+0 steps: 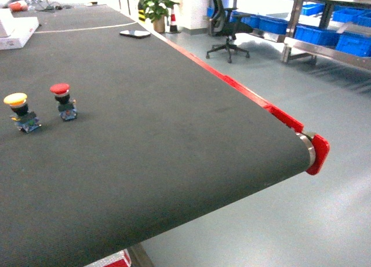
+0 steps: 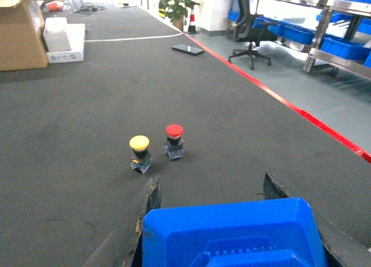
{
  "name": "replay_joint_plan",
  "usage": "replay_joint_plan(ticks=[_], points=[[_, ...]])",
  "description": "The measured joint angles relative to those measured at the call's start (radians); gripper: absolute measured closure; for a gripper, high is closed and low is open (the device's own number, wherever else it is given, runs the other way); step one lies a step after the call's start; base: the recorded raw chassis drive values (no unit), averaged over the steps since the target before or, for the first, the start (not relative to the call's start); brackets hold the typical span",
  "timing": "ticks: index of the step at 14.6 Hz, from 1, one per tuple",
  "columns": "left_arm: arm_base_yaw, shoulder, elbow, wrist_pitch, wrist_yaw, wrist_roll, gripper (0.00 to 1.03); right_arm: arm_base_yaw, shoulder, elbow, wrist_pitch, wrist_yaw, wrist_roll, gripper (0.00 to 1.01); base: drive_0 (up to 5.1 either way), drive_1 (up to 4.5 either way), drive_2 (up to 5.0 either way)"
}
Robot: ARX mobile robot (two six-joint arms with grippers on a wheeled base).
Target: Pick blue part to blue bin on bottom shelf
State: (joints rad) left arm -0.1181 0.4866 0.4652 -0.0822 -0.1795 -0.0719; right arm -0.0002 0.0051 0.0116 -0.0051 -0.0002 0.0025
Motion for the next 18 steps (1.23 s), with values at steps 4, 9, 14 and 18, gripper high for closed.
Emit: replay_joint_plan(ticks=[4,9,14,18], points=[[0.000,0.000,0.000,0.000,0.000,0.000,0.59,0.000,0.000,0.000,0.000,0.000,0.000,0.03,-1.7,-1.73,-1.7],[0.000,0.000,0.000,0.000,0.000,0.000,0.59,0.000,0.000,0.000,0.000,0.000,0.000,0.03,-1.6,-1.64,-1.6],[0.000,0.002,0.000,0.000,0.000,0.000,0.59,0.000,0.000,0.000,0.000,0.000,0.000,0.03,-1.6,-1.61,-1.6],[0.000,0.000,0.000,0.000,0.000,0.000,0.59,0.000,0.000,0.000,0.000,0.000,0.000,0.03,-1.6,-1.58,-1.6]])
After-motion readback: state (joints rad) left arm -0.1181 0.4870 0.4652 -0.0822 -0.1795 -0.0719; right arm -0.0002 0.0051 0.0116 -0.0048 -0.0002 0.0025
